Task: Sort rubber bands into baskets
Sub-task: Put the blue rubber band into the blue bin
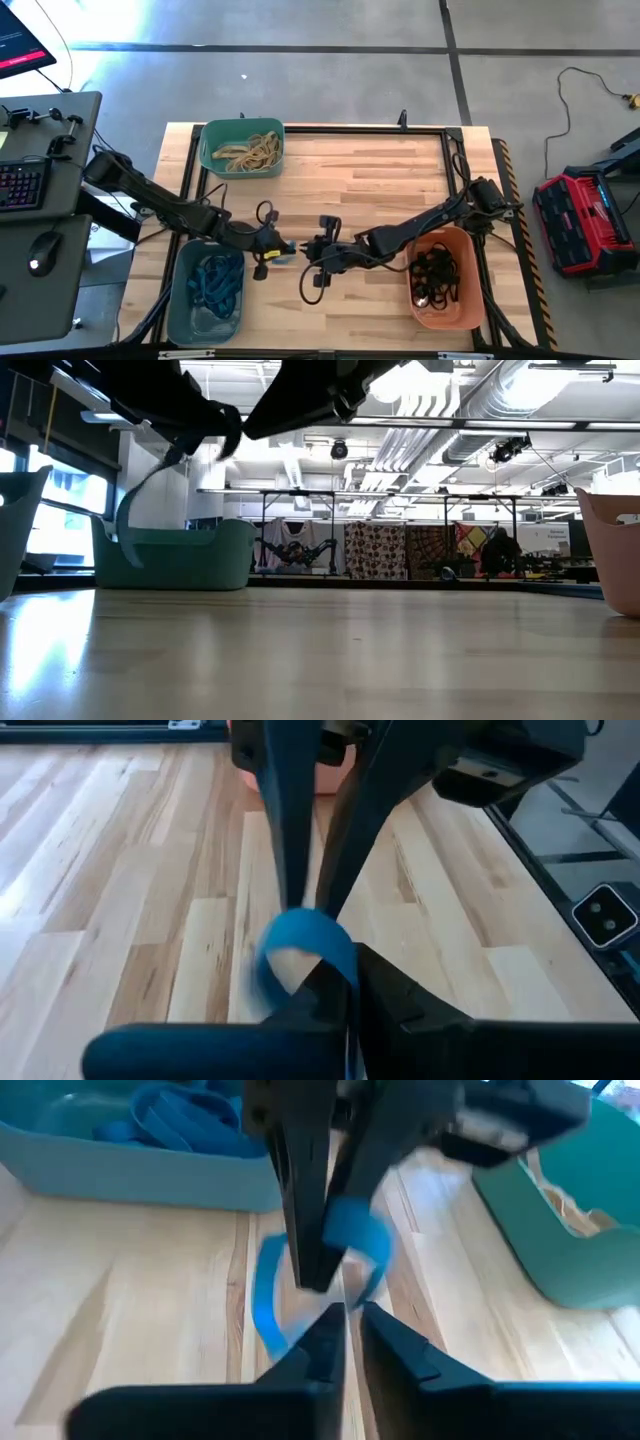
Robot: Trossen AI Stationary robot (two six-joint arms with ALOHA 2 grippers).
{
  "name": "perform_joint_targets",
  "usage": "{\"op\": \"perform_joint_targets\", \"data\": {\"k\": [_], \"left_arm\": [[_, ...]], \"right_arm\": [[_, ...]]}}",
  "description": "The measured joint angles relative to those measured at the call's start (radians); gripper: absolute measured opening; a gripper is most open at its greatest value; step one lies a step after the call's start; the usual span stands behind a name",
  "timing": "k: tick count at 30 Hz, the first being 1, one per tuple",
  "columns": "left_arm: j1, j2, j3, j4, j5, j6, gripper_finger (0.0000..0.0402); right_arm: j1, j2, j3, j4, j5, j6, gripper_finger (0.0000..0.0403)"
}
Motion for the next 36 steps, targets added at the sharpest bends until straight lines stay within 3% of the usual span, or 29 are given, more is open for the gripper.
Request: {"op": "perform_joint_targets", "data": {"k": [6,9,12,18,28,36], "left_arm": [[-0.002,-0.070,0.000,-0.055,0.069,0.002,0.0001],[-0.013,-0.129,0.000,-0.084,0.104,0.001,0.0001],[-0.030,-0.195,0.001,-0.140,0.130,0.000,0.0001],[-0.105,-0.315,0.001,-0.280,0.218,-0.034,0.0000],[-0.285,-0.446,0.001,-0.476,0.356,-0.222,0.0000],[-0.417,-0.461,0.001,-0.697,0.354,-0.522,0.0000]], "right_arm": [[0.000,-0.004,0.000,-0.047,0.001,0.024,0.0109],[-0.001,-0.018,-0.001,-0.104,0.044,0.037,0.0124],[-0.002,-0.030,-0.001,-0.149,0.083,0.042,0.0104],[-0.010,-0.032,-0.001,-0.187,0.084,0.032,0.0009],[-0.024,-0.032,-0.001,-0.215,0.081,0.039,0.0002],[-0.024,-0.032,-0.001,-0.227,0.081,0.046,0.0001]]}}
